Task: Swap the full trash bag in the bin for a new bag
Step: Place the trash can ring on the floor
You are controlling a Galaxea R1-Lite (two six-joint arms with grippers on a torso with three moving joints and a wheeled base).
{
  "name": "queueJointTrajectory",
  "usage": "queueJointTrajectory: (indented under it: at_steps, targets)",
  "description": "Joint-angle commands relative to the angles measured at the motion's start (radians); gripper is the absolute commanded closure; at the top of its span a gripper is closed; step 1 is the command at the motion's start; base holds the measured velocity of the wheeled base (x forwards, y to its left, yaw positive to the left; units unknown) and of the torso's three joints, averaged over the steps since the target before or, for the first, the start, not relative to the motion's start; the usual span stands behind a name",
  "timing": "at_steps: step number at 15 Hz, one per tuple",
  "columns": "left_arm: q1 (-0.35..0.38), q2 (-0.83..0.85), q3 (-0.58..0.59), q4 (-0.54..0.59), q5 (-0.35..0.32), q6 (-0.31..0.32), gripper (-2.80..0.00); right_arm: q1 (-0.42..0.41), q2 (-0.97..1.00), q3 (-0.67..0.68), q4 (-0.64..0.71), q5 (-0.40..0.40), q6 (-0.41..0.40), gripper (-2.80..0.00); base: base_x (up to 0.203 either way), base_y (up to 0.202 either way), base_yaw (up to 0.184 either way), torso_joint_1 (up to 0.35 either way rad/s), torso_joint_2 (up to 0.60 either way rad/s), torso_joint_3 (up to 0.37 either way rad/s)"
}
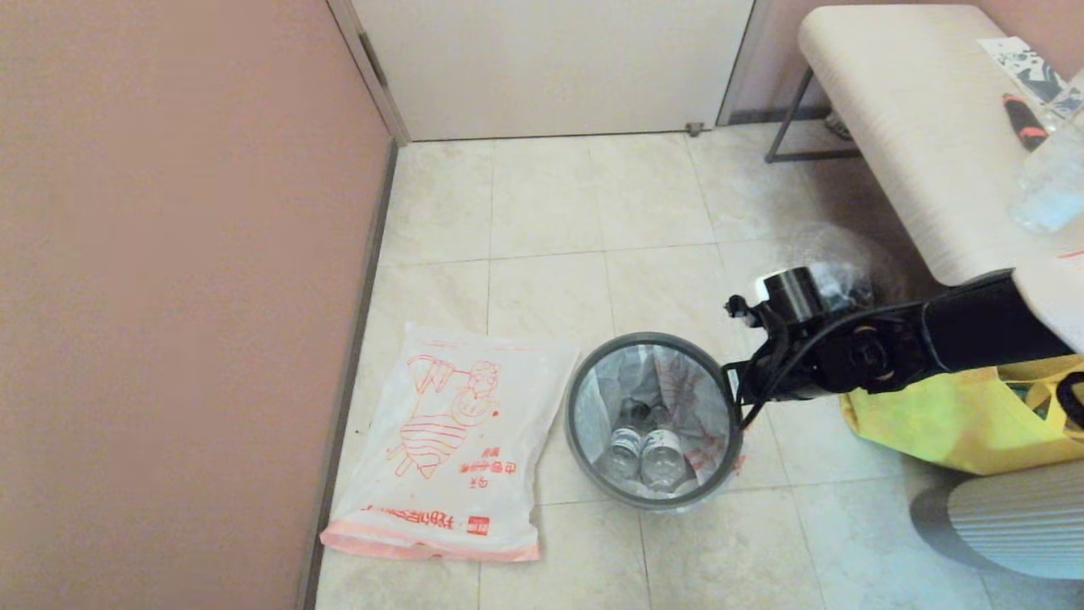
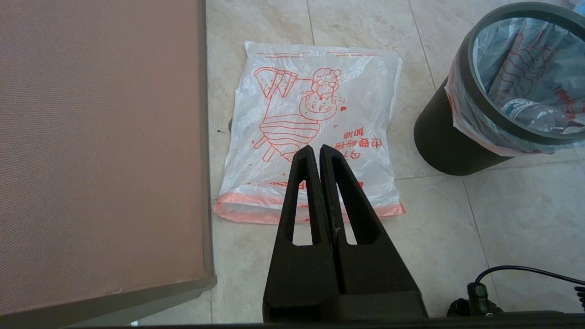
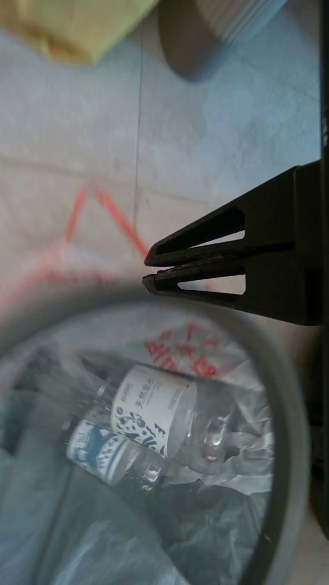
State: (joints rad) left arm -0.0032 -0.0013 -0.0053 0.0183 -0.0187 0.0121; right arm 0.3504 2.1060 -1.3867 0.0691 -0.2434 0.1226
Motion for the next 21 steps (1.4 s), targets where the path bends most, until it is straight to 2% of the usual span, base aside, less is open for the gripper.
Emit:
queueJointTrajectory:
  at_steps: [1,2,3,9,10,16,21]
  targets:
    - [0.0,0.001,0.001,0.0,0.0,0.0,0.0,0.009,0.063,-0.02,0.0,-0.004,0.0,0.0,0.0,0.0,0.0,0.0,0.0,0.0]
    - [0.0,0.001,0.0,0.0,0.0,0.0,0.0,0.006,0.059,-0.026,0.0,-0.004,0.0,0.0,0.0,0.0,0.0,0.0,0.0,0.0]
    - [0.0,0.001,0.001,0.0,-0.001,0.0,0.0,0.004,0.051,-0.03,0.003,-0.004,0.001,-2.8,0.0,0.0,0.0,0.0,0.0,0.0]
    - [0.0,0.001,0.0,0.0,0.0,0.0,0.0,0.001,0.078,-0.033,-0.002,-0.009,0.002,-2.8,0.0,0.0,0.0,0.0,0.0,0.0]
    - [0.0,0.001,-0.001,0.0,0.0,0.0,0.0,-0.002,0.085,-0.034,-0.01,-0.01,0.002,0.0,0.0,0.0,0.0,0.0,0.0,0.0]
    - [0.0,0.001,-0.001,0.0,0.0,0.001,0.0,-0.011,0.081,-0.05,-0.024,-0.008,0.0,0.0,0.0,0.0,0.0,0.0,0.0,0.0]
    - [0.0,0.001,0.001,0.0,0.0,0.0,0.0,0.005,0.001,-0.041,0.027,-0.028,0.0,0.0,0.0,0.0,0.0,0.0,0.0,0.0]
